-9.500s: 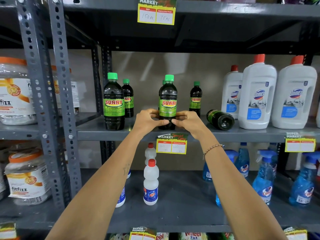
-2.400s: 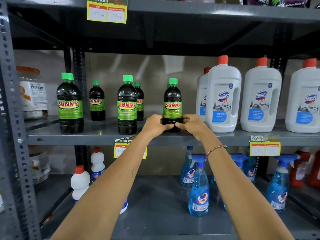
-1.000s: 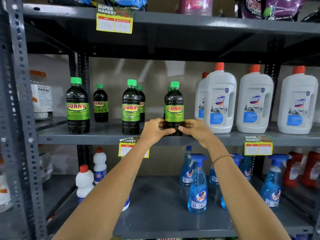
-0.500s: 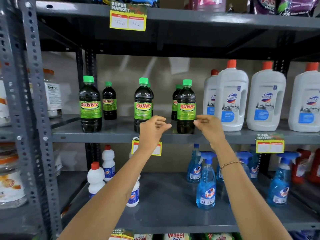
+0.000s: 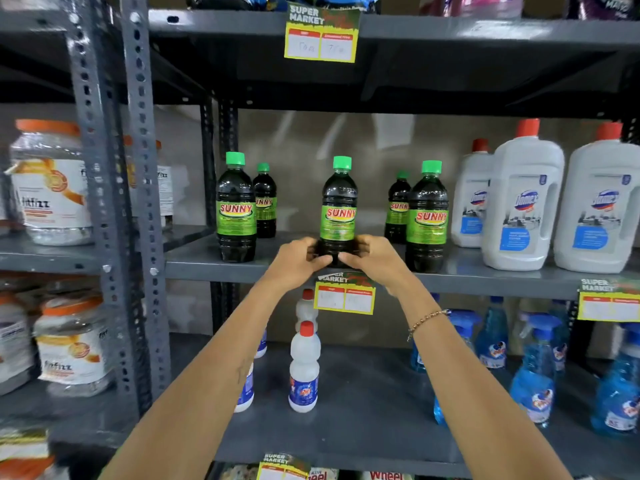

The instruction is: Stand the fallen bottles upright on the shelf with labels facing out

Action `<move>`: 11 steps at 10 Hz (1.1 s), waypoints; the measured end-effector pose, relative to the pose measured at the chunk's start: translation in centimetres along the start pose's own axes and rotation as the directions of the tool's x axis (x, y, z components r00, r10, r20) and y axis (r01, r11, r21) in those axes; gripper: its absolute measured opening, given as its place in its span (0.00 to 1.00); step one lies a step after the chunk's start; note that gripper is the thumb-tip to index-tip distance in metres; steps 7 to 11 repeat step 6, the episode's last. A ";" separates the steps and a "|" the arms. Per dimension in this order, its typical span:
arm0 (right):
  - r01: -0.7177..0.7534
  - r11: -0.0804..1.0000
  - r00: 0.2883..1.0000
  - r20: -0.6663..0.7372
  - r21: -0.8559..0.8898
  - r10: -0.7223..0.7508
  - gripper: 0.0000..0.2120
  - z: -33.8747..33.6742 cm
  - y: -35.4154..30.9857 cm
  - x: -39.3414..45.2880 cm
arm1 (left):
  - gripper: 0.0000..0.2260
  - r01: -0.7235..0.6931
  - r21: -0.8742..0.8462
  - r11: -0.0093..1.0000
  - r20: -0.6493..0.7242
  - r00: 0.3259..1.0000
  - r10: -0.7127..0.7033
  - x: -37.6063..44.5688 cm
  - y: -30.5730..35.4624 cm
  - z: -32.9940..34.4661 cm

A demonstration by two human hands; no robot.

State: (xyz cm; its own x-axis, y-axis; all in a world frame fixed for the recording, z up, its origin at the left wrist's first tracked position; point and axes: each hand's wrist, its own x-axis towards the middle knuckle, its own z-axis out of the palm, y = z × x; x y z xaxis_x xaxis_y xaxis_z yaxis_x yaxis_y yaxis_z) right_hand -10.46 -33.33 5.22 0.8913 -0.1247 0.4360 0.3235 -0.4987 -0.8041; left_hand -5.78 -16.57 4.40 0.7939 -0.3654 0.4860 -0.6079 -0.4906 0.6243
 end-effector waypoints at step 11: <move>-0.085 0.973 0.984 -0.172 -0.214 0.048 0.18 -0.8 -0.4 -1.1 | 0.19 -0.031 0.015 0.999 -0.221 0.975 0.034 -1.0 -0.1 0.5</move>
